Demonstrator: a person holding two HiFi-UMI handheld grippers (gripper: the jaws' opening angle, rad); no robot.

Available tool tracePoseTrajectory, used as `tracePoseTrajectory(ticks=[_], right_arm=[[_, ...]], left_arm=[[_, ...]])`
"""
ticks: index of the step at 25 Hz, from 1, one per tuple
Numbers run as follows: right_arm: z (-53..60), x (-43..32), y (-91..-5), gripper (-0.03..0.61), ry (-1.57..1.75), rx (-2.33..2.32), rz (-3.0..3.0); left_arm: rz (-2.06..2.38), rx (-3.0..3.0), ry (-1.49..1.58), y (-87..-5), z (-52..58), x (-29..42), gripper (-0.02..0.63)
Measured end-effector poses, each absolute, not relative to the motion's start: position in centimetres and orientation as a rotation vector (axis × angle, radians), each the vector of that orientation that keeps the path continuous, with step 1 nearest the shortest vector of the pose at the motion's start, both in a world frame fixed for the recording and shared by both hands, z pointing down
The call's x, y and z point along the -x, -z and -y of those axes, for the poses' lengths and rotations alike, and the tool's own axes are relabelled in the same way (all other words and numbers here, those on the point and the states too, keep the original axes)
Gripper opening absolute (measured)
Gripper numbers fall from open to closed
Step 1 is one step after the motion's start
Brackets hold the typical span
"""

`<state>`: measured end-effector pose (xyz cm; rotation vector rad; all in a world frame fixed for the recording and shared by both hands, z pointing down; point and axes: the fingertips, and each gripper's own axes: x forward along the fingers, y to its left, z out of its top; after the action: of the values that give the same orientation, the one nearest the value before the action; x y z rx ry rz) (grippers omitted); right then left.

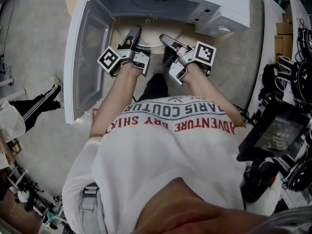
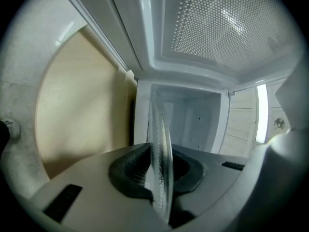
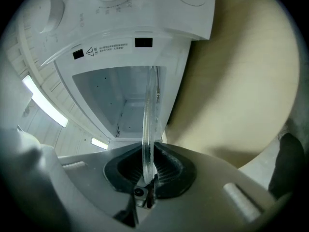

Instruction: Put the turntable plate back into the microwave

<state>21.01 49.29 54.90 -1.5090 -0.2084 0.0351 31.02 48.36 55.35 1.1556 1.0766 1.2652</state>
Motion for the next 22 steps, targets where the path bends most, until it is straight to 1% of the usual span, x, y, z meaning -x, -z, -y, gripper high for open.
tracePoseTrajectory(ticks=[3, 8, 15, 16, 18, 22], right_arm=[[-49.4, -21.0, -55.0, 0.025, -0.049, 1.506, 0.209], [-49.5, -21.1, -54.9, 0.025, -0.062, 1.506, 0.211], [-49.9, -21.0, -54.8, 0.025, -0.069, 1.52, 0.211], [-49.9, -21.0, -54.8, 0.025, -0.071, 1.527, 0.214], [-50.0, -21.0, -54.7, 0.026, -0.076, 1.541, 0.221], [-50.3, -21.1, -54.6, 0.026, -0.09, 1.555, 0.231]], left_arm=[[-1.108, -1.144, -1.259, -55.1, -48.4, -31.0, 0.058], [-1.161, -1.118, -1.284, -54.3, -47.3, -29.1, 0.081], [-1.167, -1.146, -1.319, -54.7, -44.7, -27.3, 0.08], [-1.175, -1.15, -1.312, -54.6, -44.7, -27.3, 0.077], [-1.186, -1.155, -1.297, -54.5, -44.7, -27.3, 0.047], [-1.174, -1.132, -1.285, -54.3, -45.2, -27.6, 0.041]])
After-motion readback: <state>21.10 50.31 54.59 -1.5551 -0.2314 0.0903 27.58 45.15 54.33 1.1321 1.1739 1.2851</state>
